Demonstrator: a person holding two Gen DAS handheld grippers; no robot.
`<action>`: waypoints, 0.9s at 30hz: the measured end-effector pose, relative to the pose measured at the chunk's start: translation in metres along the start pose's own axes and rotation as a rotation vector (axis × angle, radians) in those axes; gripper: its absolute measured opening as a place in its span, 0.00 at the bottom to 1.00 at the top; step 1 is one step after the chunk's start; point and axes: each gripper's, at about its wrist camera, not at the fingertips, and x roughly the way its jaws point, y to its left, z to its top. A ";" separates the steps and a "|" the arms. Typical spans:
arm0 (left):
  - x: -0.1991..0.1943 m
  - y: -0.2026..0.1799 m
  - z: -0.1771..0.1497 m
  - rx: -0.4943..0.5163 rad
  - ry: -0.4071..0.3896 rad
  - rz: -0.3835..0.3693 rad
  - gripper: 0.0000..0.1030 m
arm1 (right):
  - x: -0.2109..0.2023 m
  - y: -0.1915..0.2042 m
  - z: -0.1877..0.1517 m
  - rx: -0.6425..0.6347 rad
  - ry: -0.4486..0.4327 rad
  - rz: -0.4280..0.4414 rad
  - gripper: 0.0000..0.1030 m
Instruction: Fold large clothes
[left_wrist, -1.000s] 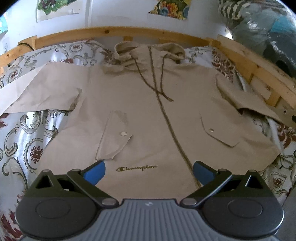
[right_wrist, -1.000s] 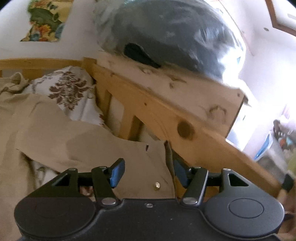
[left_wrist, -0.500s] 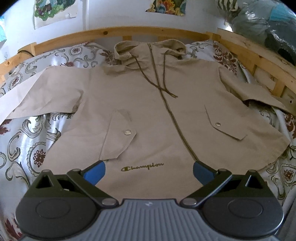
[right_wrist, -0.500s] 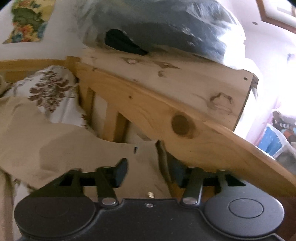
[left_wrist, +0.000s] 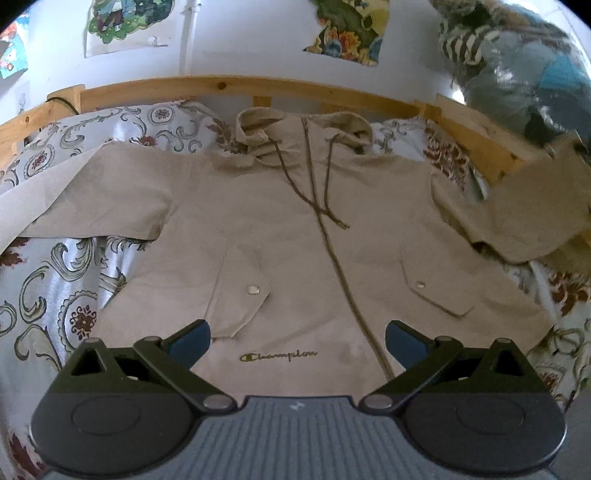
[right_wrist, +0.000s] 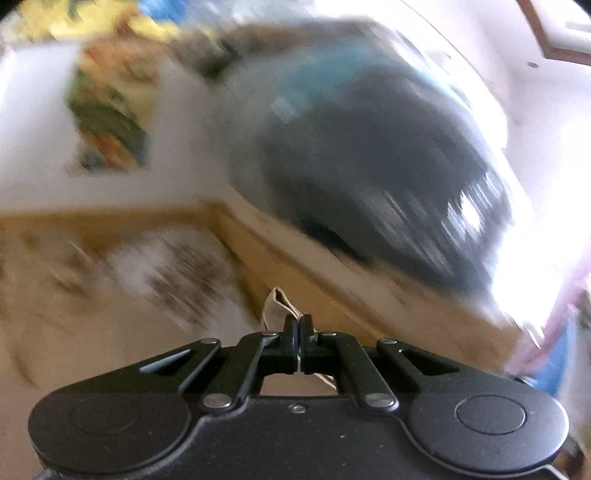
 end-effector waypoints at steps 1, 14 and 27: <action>-0.001 0.002 0.001 -0.007 -0.004 -0.003 0.99 | -0.006 0.015 0.013 0.013 -0.017 0.055 0.00; 0.013 0.015 -0.002 -0.032 -0.009 -0.003 0.99 | -0.027 0.264 0.051 -0.047 -0.070 0.673 0.01; 0.034 0.031 0.007 -0.080 -0.014 0.063 0.99 | -0.038 0.259 -0.038 -0.179 0.078 0.732 0.81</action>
